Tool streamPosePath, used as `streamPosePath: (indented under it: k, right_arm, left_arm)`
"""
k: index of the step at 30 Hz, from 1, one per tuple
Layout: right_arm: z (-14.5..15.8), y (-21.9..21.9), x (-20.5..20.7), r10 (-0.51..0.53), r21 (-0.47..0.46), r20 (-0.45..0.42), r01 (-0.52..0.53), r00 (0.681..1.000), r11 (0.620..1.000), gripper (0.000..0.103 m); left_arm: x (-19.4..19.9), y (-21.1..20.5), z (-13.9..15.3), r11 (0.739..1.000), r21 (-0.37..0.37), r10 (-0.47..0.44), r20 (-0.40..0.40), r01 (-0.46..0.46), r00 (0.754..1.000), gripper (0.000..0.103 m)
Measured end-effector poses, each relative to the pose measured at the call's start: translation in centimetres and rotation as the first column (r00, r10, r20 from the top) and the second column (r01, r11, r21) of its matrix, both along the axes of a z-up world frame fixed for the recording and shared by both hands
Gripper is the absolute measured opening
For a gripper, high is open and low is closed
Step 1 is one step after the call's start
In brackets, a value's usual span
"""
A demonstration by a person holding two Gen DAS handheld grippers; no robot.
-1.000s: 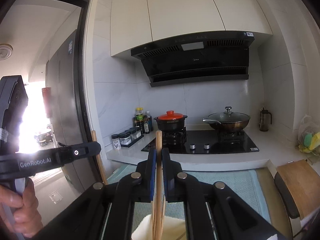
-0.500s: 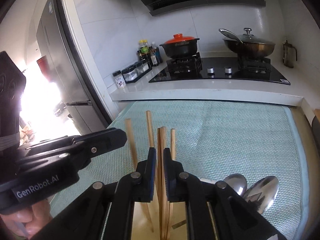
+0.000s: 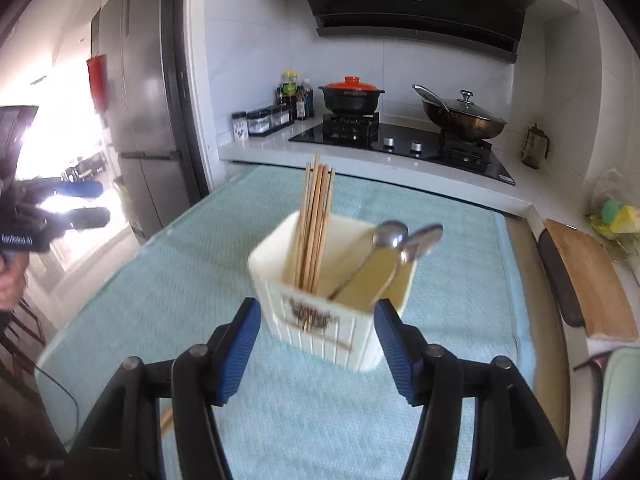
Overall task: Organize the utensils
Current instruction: 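Open both tools and withdraw them from the holder, then move both open tools over the last two wooden chopsticks on the mat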
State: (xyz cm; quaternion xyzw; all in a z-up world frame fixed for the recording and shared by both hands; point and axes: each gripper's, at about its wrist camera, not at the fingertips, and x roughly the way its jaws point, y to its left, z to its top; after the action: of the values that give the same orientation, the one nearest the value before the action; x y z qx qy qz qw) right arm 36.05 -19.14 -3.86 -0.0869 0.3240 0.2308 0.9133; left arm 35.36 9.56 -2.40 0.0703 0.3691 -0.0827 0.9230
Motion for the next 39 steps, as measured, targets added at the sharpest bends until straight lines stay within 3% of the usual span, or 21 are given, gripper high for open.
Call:
streamPosePath:
  k: [3, 6, 12, 15, 25, 39]
  right_arm:
    - [-2.2, -1.1, -5.4, -0.004, -0.069, 0.009, 0.005, 1.000, 0.998, 0.066]
    - [-4.7, -2.1, -9.4, -0.058, -0.112, -0.005, 0.057, 0.998, 0.992, 0.068]
    - [-7.3, -3.7, -14.2, -0.153, -0.026, -0.076, 0.151, 0.985, 0.988, 0.068]
    - [-7.6, -3.4, -15.4, -0.168, 0.004, -0.065, 0.169, 0.984, 0.986, 0.068]
    - [-8.3, -1.4, -17.2, -0.153, 0.024, -0.056, 0.155, 0.987, 0.988, 0.068]
    - [-8.6, 0.2, -17.9, -0.120, 0.015, -0.055, 0.121, 0.991, 0.993, 0.068]
  left_arm:
    - [-4.1, 0.3, -0.8, 1.000, -0.017, -0.010, -0.005, 0.010, 1.000, 0.084]
    - [-7.7, 0.0, -1.5, 0.996, -0.086, -0.004, 0.016, 0.005, 1.000, 0.089]
    - [-11.6, -1.4, -4.1, 0.976, -0.212, 0.045, 0.024, -0.039, 0.999, 0.091]
    - [-11.8, -2.0, -5.6, 0.965, -0.257, 0.047, 0.003, -0.044, 0.999, 0.091]
    - [-12.3, -1.4, -7.7, 0.965, -0.237, 0.108, -0.029, -0.112, 0.994, 0.091]
    - [-12.6, -0.6, -9.5, 0.964, -0.230, 0.124, -0.064, -0.136, 0.990, 0.091]
